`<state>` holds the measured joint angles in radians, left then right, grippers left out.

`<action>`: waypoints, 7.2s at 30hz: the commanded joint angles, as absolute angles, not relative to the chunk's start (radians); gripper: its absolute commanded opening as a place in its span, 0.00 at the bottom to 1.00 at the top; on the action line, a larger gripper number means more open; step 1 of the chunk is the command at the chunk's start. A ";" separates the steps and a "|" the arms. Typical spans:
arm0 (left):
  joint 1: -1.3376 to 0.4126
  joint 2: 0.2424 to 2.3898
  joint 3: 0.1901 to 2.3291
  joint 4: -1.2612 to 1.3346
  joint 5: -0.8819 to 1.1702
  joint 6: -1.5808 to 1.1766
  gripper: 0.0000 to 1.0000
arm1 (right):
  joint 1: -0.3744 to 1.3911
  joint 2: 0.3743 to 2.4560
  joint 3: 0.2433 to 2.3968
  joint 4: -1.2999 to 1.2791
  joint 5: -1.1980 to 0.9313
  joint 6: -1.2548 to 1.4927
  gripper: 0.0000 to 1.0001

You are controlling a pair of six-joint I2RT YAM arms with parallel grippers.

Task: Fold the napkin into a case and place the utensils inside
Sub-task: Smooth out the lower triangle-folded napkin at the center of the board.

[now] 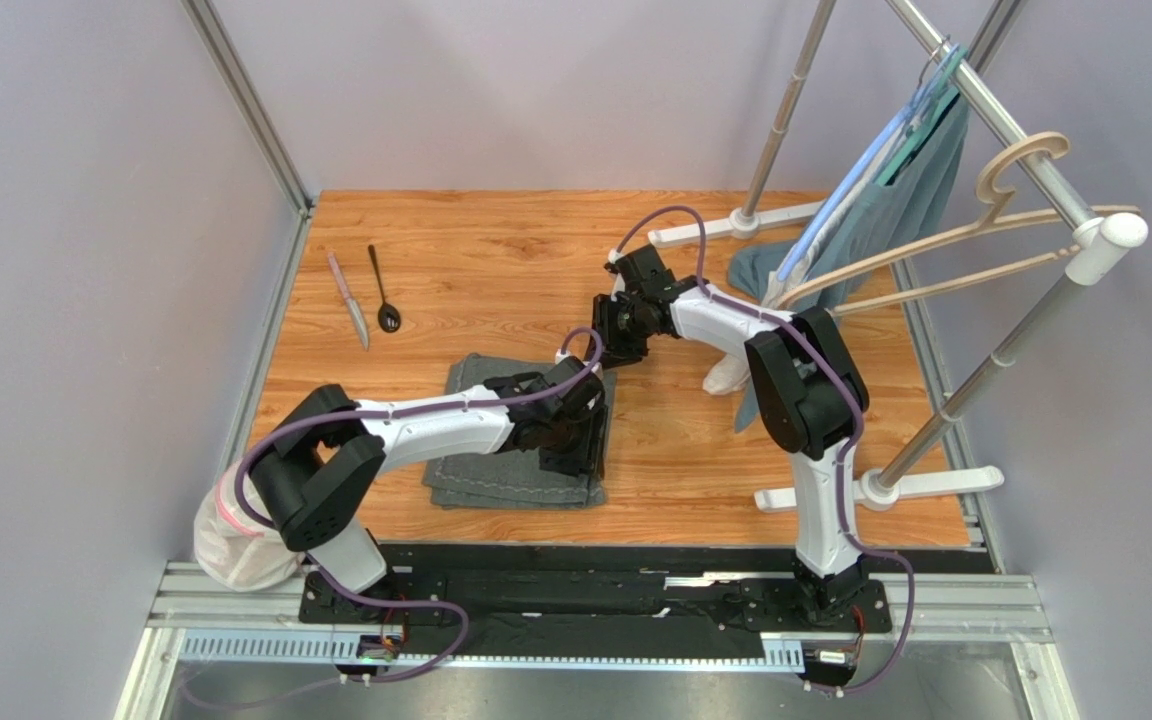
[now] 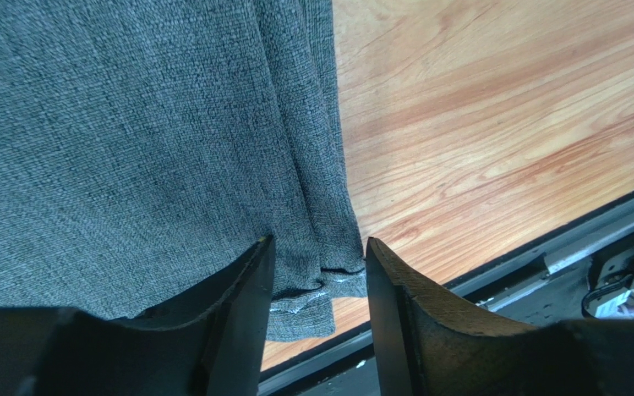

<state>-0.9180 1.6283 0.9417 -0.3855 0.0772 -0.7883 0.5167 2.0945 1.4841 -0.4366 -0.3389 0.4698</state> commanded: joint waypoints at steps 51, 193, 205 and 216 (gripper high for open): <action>-0.841 2.035 1.646 -0.637 -0.146 -0.497 0.48 | 0.391 1.836 1.155 -0.357 -0.414 0.557 0.00; -1.177 1.600 0.969 -0.543 -0.175 -0.755 0.07 | 0.831 1.532 0.586 -0.058 -0.413 0.871 0.00; -1.177 1.496 0.982 -0.522 -0.074 -0.772 0.00 | 0.833 1.525 0.569 -0.031 -0.416 0.896 0.00; -1.178 1.603 0.982 -0.451 -0.008 -0.782 0.00 | 0.833 1.490 0.552 -0.023 -0.396 0.928 0.00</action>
<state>-1.1721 1.5829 0.9527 -0.5022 -0.0418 -0.7635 0.8284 1.5188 0.5697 -0.0326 -0.4339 0.9127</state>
